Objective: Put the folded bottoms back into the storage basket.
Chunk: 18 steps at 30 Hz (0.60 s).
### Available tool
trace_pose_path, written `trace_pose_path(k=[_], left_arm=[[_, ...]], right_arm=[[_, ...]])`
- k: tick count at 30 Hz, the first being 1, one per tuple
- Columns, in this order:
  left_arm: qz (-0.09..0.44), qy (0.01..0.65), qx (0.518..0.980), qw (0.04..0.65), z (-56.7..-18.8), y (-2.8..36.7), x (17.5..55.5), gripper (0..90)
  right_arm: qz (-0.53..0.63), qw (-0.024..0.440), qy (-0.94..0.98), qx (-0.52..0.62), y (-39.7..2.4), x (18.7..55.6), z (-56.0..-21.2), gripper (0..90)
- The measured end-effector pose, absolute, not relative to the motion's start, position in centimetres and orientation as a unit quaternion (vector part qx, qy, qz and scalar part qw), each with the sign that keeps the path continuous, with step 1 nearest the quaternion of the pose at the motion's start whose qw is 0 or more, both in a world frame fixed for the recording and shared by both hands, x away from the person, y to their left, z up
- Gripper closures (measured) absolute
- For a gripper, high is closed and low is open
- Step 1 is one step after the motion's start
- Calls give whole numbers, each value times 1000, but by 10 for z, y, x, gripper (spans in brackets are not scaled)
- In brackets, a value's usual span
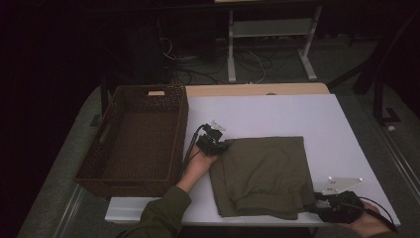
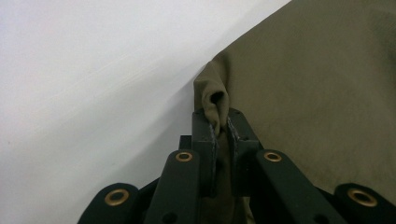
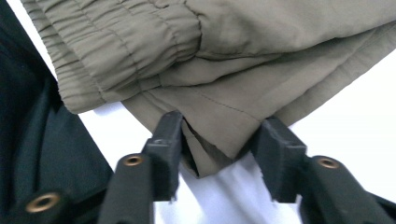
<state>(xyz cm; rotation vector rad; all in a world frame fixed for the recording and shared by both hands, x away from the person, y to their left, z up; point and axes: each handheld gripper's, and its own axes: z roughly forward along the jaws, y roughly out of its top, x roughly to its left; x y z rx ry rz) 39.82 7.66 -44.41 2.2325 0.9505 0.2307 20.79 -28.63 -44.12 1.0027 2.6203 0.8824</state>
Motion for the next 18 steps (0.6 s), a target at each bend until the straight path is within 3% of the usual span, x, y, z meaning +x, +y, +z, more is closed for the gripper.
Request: trace_pose_path(k=[9,18], left_arm=[[89,366,860,345,-444,76,398,832],[99,365,860,342,-443,74,396,832]], right_arm=[[298,95,891,329,-283,210,-439,822],[294,98,896,320,-279,211,-438,873]])
